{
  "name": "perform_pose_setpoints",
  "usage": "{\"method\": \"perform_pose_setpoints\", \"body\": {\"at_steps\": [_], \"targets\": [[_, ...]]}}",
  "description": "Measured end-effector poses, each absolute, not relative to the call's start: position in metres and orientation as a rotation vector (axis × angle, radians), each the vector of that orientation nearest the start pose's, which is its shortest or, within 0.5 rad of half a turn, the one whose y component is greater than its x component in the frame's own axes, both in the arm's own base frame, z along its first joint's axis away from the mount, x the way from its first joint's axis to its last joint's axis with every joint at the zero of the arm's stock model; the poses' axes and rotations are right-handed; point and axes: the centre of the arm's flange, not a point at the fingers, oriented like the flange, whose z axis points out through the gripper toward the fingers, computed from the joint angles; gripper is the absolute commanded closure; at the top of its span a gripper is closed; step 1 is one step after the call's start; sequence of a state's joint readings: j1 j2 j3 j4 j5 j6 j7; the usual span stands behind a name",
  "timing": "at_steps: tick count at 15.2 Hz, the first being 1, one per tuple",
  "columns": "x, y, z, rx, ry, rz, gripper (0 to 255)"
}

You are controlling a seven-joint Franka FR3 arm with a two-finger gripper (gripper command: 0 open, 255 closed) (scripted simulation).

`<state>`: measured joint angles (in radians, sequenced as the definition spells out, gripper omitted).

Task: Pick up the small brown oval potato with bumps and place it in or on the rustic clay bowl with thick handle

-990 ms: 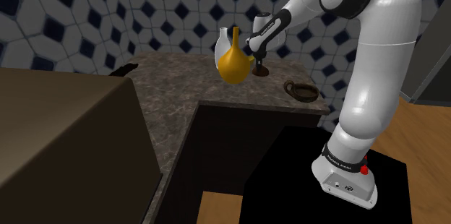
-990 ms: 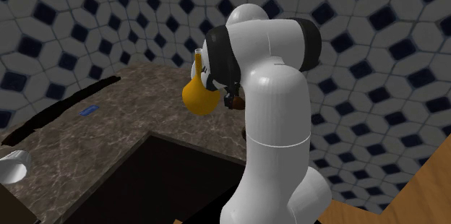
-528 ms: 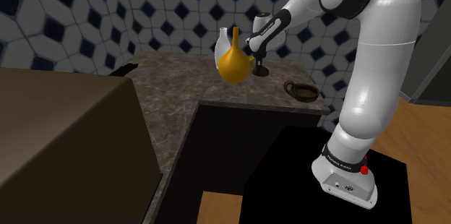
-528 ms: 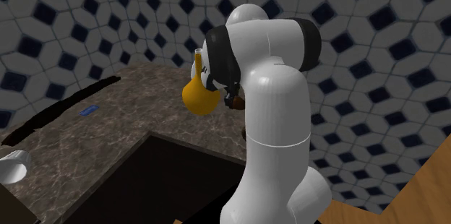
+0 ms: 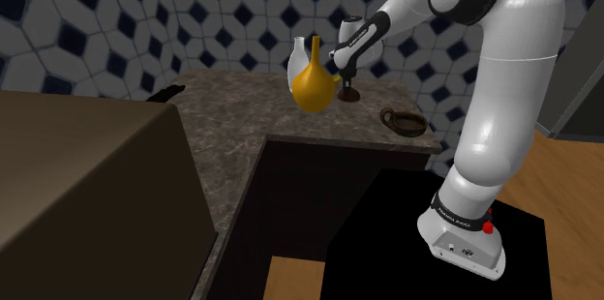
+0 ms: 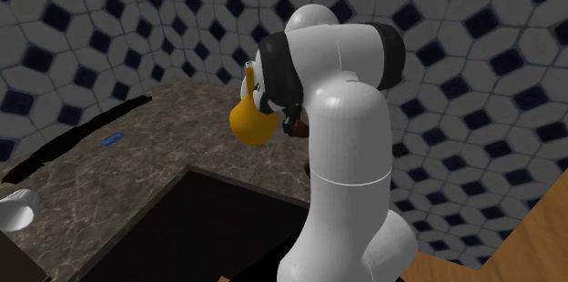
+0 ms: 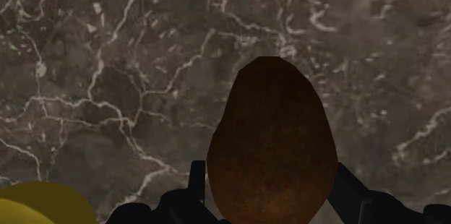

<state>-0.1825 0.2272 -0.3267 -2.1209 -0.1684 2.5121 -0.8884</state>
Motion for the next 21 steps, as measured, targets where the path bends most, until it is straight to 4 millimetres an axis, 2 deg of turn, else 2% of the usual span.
{"method": "perform_pose_setpoints", "body": {"at_steps": [21], "targets": [[0.516,-0.282,0.435,-3.277,-0.874,-0.024,255]]}}
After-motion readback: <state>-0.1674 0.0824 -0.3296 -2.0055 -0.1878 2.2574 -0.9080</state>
